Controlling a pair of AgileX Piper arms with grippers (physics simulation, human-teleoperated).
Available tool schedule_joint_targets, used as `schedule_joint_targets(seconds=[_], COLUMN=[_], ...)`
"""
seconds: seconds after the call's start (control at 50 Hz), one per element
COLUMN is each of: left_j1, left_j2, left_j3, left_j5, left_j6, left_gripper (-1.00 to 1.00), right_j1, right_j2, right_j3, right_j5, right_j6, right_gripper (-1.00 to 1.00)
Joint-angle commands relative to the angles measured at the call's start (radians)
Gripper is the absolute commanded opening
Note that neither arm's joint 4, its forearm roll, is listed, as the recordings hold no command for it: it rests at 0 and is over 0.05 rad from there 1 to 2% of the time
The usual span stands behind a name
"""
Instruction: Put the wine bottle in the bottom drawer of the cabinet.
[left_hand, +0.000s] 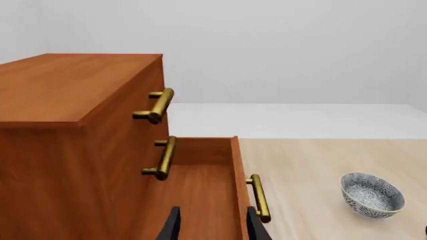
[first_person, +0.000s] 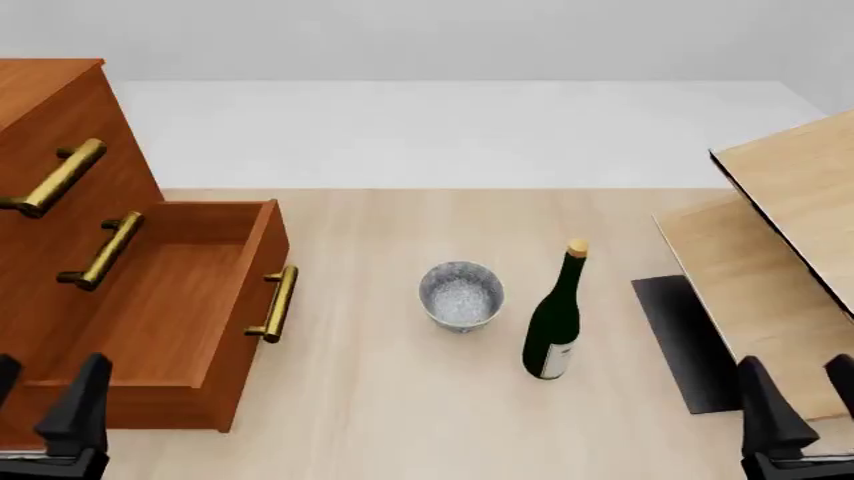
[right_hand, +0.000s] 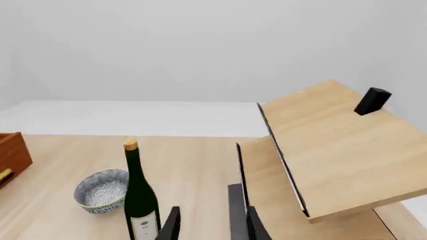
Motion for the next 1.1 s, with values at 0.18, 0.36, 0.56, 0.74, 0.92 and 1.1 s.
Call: schedule_joint_targets(seconds=[0.18,0.36,0.56,0.74,0.92,1.1], left_j1=[-0.021,-0.076,-0.152,-0.185,-0.183,-0.132], left_j2=[0.185,0.340,0.532,0.656,0.757,0.855], left_j3=[-0.199,-0.360,-0.462,-0.528,-0.581,-0.622], left_j5=[0.045,0.105,0.097,0.098,0.165,0.206], left_j6=[0.000,-0.005,0.017,0.034,0.009,-0.083], left_gripper=[1.00,1.00,1.00,1.00,1.00,1.00], right_j1=[-0.010,-0.008,-0.003,-0.002,0.000,0.001], right_j2=[0.004,0.006,0.005,0.003,0.001,0.001], right_j3=[0.000,0.001,0.001,0.001,0.001,0.001], right_j5=[-0.004,-0.003,-0.003,-0.002,-0.002,-0.002], right_j6=[-0.009,-0.005,-0.010,-0.016,-0.017,-0.018], right_gripper=[1.00,1.00,1.00,1.00,1.00,1.00])
